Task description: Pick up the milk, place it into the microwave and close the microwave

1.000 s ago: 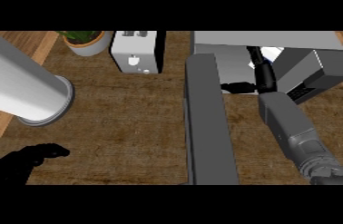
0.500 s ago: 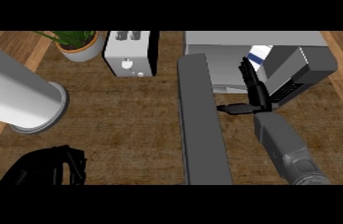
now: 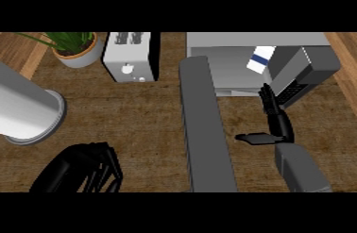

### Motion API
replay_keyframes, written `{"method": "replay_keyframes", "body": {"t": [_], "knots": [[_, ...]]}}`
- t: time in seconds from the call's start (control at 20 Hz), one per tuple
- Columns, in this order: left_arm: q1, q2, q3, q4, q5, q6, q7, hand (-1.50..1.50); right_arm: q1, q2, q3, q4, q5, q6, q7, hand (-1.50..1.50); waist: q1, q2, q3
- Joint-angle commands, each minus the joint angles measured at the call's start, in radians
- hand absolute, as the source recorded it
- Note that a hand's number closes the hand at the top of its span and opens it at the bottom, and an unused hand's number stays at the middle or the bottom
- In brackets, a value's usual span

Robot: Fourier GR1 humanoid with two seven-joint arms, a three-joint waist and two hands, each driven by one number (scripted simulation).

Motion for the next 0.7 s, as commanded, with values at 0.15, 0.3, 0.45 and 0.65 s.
{"method": "replay_keyframes", "body": {"t": [0.15,0.3,0.45,0.65], "knots": [[-0.115,-0.002,-0.181,0.164,-0.159,0.158,-0.093,1.50,0.228,0.022,0.045,-0.233,-0.034,0.059,0.021,-1.50,-0.027,-0.006,-0.002],[-0.248,-0.002,-0.231,0.270,-0.211,0.187,-0.083,1.50,0.303,0.000,0.064,-0.327,-0.041,0.093,0.027,-1.50,-0.032,-0.002,-0.002],[-0.246,-0.002,-0.334,0.352,-0.212,0.240,-0.128,1.50,0.393,-0.024,0.071,-0.476,-0.077,0.141,0.073,-1.50,-0.016,0.001,-0.001],[-0.342,-0.002,-0.398,0.550,-0.274,0.293,-0.180,1.50,0.499,-0.068,0.070,-0.611,-0.115,0.197,0.103,-1.50,-0.025,0.003,-0.001]]}}
